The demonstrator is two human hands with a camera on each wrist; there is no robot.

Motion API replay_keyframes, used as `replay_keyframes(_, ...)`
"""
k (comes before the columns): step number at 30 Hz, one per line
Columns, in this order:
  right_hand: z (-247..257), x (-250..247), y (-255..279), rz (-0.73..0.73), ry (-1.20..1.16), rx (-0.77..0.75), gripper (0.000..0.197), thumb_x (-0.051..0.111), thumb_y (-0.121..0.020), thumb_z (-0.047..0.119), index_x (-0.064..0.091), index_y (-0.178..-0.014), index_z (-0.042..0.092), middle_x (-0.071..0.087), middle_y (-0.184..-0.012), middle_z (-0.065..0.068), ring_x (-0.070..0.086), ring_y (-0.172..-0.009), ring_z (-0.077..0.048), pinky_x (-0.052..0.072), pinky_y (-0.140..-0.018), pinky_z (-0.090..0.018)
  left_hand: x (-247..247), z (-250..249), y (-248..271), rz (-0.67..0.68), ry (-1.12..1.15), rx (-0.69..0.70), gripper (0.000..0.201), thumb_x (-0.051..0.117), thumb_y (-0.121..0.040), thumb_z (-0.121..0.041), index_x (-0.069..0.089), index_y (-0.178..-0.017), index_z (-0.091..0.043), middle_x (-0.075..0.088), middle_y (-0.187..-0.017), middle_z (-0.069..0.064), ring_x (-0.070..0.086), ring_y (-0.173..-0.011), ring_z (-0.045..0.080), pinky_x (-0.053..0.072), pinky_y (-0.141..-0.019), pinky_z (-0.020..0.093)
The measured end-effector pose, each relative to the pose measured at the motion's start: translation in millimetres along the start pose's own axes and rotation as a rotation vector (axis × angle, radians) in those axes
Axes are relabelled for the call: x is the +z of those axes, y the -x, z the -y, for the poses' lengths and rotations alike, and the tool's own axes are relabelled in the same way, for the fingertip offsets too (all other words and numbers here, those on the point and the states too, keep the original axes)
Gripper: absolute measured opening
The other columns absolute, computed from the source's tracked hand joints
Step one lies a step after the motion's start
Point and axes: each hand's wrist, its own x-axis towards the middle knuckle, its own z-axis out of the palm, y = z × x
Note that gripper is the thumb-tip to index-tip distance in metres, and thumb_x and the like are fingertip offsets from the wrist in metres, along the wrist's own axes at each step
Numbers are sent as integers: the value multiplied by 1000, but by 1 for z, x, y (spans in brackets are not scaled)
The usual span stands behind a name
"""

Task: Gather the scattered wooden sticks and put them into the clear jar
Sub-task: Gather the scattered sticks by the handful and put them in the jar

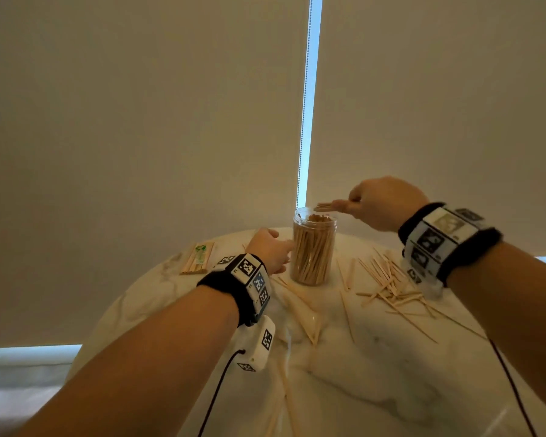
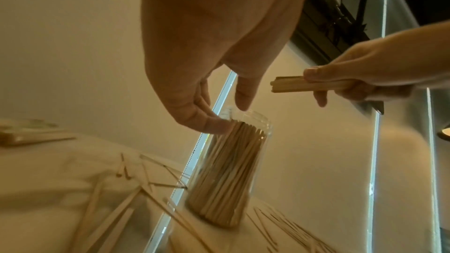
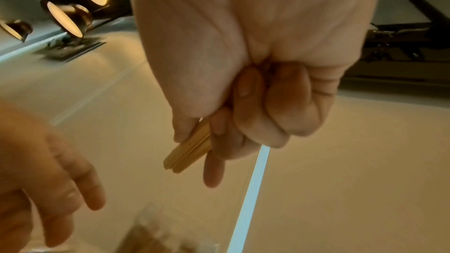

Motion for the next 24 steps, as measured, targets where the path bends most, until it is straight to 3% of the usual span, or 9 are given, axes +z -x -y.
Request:
replay_keyframes(2, 0, -7, -29, 64, 123, 25, 68, 41, -84, 80, 67, -79, 18, 66, -72, 1, 62, -71, -17, 53, -67, -33, 7, -3, -24, 35, -69, 45, 75, 80, -84, -28, 36, -144, -17, 56, -128, 7, 60, -109, 24, 58, -91, 40)
replay_keyframes(5, 11, -2, -73, 173, 297, 2, 63, 54, -76, 81, 64, -76, 18, 65, -74, 2, 64, -77, -19, 57, -77, -36, 22, -7, -54, 88, -117, 118, 112, 89, -71, -38, 17, -155, -20, 45, -149, 13, 49, -132, 31, 44, -108, 46)
replay_keyframes(9, 34, 11, -106, 260, 412, -124, 58, 63, -79, 72, 51, -61, 18, 54, -61, 4, 54, -60, -16, 46, -62, -28, 47, 2, -83, 101, -132, 232, 159, 88, -35, -71, -4, -158, -29, 41, -154, 7, 42, -140, 29, 36, -115, 50)
replay_keyframes(10, 38, 18, -112, 277, 415, -149, 58, 60, -84, 68, 51, -62, 16, 53, -60, 4, 50, -55, -15, 43, -59, -27, 52, 8, -88, 115, -89, 243, 161, 88, -32, -71, -5, -157, -31, 45, -151, 6, 45, -137, 27, 38, -113, 51)
replay_keyframes(12, 42, 31, -124, 298, 429, -164, 56, 51, -94, 61, 56, -69, 11, 52, -62, 3, 47, -55, -13, 41, -59, -28, 60, 19, -96, 145, 7, 263, 143, 93, -45, -56, 4, -156, -34, 53, -142, 2, 53, -129, 25, 44, -109, 51)
replay_keyframes(14, 43, 42, -132, 320, 432, -181, 52, 49, -98, 56, 66, -85, 9, 57, -67, 4, 53, -64, -14, 45, -68, -28, 64, 26, -101, 154, 48, 301, 125, 93, -55, -44, 15, -152, -32, 55, -138, 1, 55, -125, 23, 46, -106, 49)
replay_keyframes(16, 45, 47, -137, 366, 424, -195, 50, 53, -97, 54, 72, -92, 8, 65, -72, 4, 57, -71, -13, 47, -73, -27, 66, 29, -104, 152, 50, 319, 122, 90, -50, -49, 19, -148, -35, 54, -136, 0, 56, -123, 22, 49, -104, 48)
replay_keyframes(21, 46, 44, -149, 342, 468, -125, 39, 72, -87, 44, 62, -62, 15, 59, -48, 8, 56, -54, -9, 54, -68, -25, 70, 34, -108, 127, 57, 344, 118, 87, -44, -59, 22, -141, -42, 53, -133, 0, 57, -120, 23, 52, -101, 47)
replay_keyframes(24, 59, 48, -149, 307, 466, -151, 30, 69, -89, 34, 67, -70, 12, 55, -54, 5, 50, -53, -9, 54, -66, -25, 69, 34, -109, 132, 48, 340, 117, 85, -46, -59, 19, -143, -44, 52, -136, 0, 55, -123, 24, 50, -102, 49)
